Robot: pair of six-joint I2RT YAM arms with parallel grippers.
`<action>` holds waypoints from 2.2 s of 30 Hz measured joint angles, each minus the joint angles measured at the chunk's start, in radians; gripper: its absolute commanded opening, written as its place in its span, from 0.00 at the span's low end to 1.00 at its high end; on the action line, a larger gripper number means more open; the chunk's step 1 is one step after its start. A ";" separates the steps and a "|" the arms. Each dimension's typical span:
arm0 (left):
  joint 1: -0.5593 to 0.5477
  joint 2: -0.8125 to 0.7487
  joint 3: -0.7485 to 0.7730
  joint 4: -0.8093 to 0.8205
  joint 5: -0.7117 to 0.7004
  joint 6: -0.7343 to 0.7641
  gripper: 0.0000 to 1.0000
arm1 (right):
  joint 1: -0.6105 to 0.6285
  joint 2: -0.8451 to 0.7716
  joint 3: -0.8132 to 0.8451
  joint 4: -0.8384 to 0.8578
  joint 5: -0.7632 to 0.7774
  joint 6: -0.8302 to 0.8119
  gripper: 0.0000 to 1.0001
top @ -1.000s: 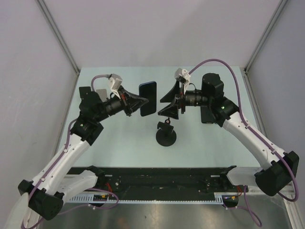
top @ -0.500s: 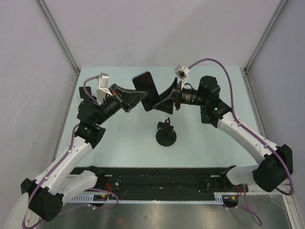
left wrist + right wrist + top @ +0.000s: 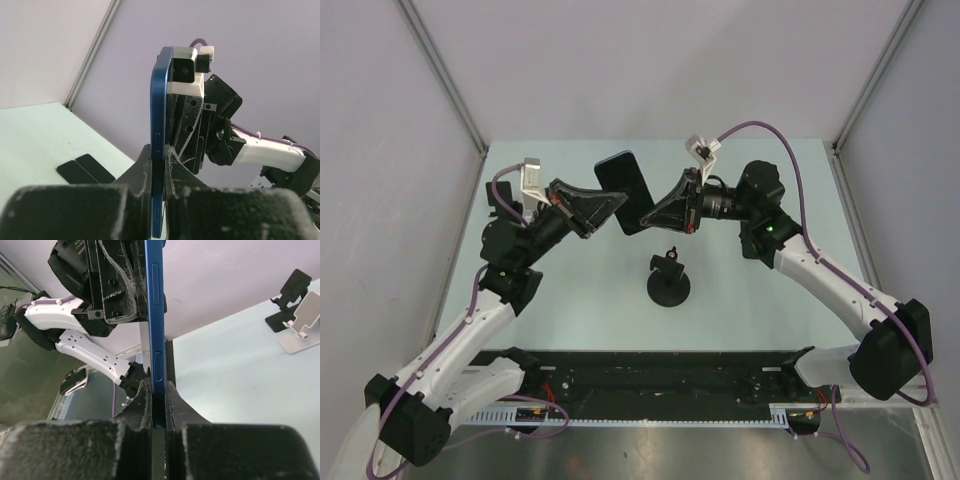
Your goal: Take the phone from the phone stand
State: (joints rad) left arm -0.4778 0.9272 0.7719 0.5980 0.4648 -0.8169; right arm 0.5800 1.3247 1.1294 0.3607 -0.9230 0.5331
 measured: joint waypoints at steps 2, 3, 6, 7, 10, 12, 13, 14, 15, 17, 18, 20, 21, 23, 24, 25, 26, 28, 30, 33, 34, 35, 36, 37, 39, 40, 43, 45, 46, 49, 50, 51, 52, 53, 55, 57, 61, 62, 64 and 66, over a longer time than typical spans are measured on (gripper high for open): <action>-0.001 -0.010 -0.015 0.015 -0.001 -0.003 0.38 | -0.003 0.000 0.000 0.003 -0.008 0.005 0.00; -0.002 -0.013 -0.024 0.019 -0.008 0.005 0.46 | -0.003 -0.002 -0.002 0.000 -0.011 0.002 0.00; -0.003 -0.015 -0.056 0.022 -0.039 0.037 0.69 | -0.016 -0.009 -0.003 -0.045 0.017 -0.015 0.00; -0.003 -0.016 -0.065 0.021 -0.046 0.049 0.76 | -0.027 -0.011 -0.004 -0.066 0.031 -0.023 0.00; -0.002 -0.027 -0.087 0.011 -0.067 0.098 0.86 | -0.081 -0.027 -0.012 -0.151 0.074 -0.052 0.00; 0.001 -0.040 -0.090 -0.017 -0.080 0.140 0.89 | -0.124 -0.043 -0.016 -0.219 0.101 -0.071 0.00; 0.003 -0.050 -0.090 -0.035 -0.092 0.166 0.91 | -0.148 -0.053 -0.017 -0.252 0.109 -0.081 0.00; 0.003 -0.060 -0.090 -0.053 -0.101 0.192 0.93 | -0.168 -0.061 -0.018 -0.283 0.118 -0.090 0.00; 0.004 -0.073 -0.090 -0.075 -0.116 0.224 0.94 | -0.193 -0.071 -0.018 -0.319 0.132 -0.101 0.00; 0.005 -0.099 -0.090 -0.132 -0.154 0.298 0.97 | -0.243 -0.085 -0.018 -0.388 0.153 -0.121 0.00; 0.006 -0.111 -0.090 -0.156 -0.173 0.328 0.97 | -0.272 -0.090 -0.018 -0.428 0.166 -0.131 0.00; 0.008 -0.138 -0.090 -0.229 -0.228 0.420 0.99 | -0.335 -0.092 -0.018 -0.528 0.212 -0.161 0.00; 0.008 -0.148 -0.090 -0.253 -0.248 0.450 1.00 | -0.348 -0.090 -0.018 -0.558 0.227 -0.171 0.00; 0.008 -0.167 -0.090 -0.314 -0.304 0.527 1.00 | -0.397 -0.078 -0.018 -0.658 0.288 -0.207 0.00; 0.009 -0.175 -0.090 -0.341 -0.333 0.565 1.00 | -0.410 -0.069 -0.018 -0.690 0.306 -0.220 0.00; 0.009 -0.180 -0.091 -0.360 -0.356 0.594 1.00 | -0.423 -0.055 -0.018 -0.726 0.327 -0.234 0.00; 0.009 -0.190 -0.098 -0.378 -0.392 0.636 1.00 | -0.435 -0.034 -0.018 -0.763 0.349 -0.248 0.00; 0.009 -0.205 -0.121 -0.404 -0.454 0.689 1.00 | -0.444 0.007 -0.018 -0.811 0.377 -0.266 0.00; 0.009 -0.216 -0.144 -0.425 -0.503 0.719 1.00 | -0.448 0.053 -0.018 -0.845 0.395 -0.277 0.00; 0.009 -0.220 -0.179 -0.443 -0.561 0.748 1.00 | -0.449 0.135 -0.018 -0.878 0.407 -0.281 0.00; 0.009 -0.220 -0.187 -0.450 -0.575 0.752 1.00 | -0.449 0.163 -0.018 -0.881 0.411 -0.281 0.00; 0.009 -0.220 -0.190 -0.456 -0.586 0.757 1.00 | -0.449 0.191 -0.018 -0.883 0.416 -0.281 0.00; 0.009 -0.221 -0.192 -0.460 -0.599 0.761 1.00 | -0.449 0.220 -0.019 -0.885 0.422 -0.281 0.00; 0.009 -0.222 -0.192 -0.460 -0.607 0.765 1.00 | -0.449 0.238 -0.019 -0.885 0.426 -0.280 0.00; 0.008 -0.229 -0.192 -0.459 -0.621 0.767 1.00 | -0.449 0.274 -0.019 -0.883 0.432 -0.280 0.00; 0.008 -0.234 -0.192 -0.459 -0.625 0.767 1.00 | -0.449 0.291 -0.019 -0.881 0.435 -0.279 0.00; 0.006 -0.246 -0.192 -0.458 -0.636 0.770 1.00 | -0.451 0.342 -0.019 -0.864 0.438 -0.275 0.00; 0.005 -0.250 -0.192 -0.458 -0.640 0.773 1.00 | -0.451 0.375 -0.021 -0.844 0.439 -0.274 0.00; 0.004 -0.250 -0.192 -0.457 -0.642 0.773 1.00 | -0.451 0.391 -0.026 -0.832 0.441 -0.273 0.00; 0.002 -0.251 -0.192 -0.458 -0.645 0.773 1.00 | -0.455 0.422 -0.046 -0.790 0.432 -0.273 0.00; 0.002 -0.251 -0.192 -0.458 -0.645 0.773 1.00 | -0.455 0.424 -0.050 -0.774 0.430 -0.272 0.00; 0.001 -0.252 -0.192 -0.458 -0.645 0.773 1.00 | -0.456 0.424 -0.058 -0.754 0.430 -0.272 0.00; 0.001 -0.253 -0.192 -0.457 -0.645 0.773 1.00 | -0.457 0.424 -0.069 -0.732 0.431 -0.269 0.00; 0.000 -0.253 -0.193 -0.457 -0.645 0.773 1.00 | -0.458 0.424 -0.085 -0.707 0.430 -0.264 0.00; -0.002 -0.253 -0.193 -0.457 -0.645 0.773 1.00 | -0.463 0.420 -0.116 -0.663 0.423 -0.249 0.00; -0.004 -0.253 -0.193 -0.457 -0.645 0.772 1.00 | -0.468 0.401 -0.153 -0.618 0.422 -0.226 0.00; -0.005 -0.253 -0.196 -0.454 -0.645 0.772 1.00 | -0.478 0.380 -0.195 -0.575 0.423 -0.194 0.01; -0.005 -0.253 -0.196 -0.453 -0.645 0.772 1.00 | -0.480 0.380 -0.198 -0.570 0.421 -0.191 0.06; -0.005 -0.253 -0.197 -0.451 -0.645 0.772 1.00 | -0.480 0.378 -0.201 -0.565 0.422 -0.189 0.11; -0.005 -0.254 -0.197 -0.451 -0.645 0.772 1.00 | -0.480 0.375 -0.204 -0.561 0.424 -0.187 0.18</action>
State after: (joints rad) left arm -0.4824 0.6735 0.5747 0.1467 -0.1799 -0.0448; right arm 0.1001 1.7000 0.9249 -0.2001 -0.4992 0.3458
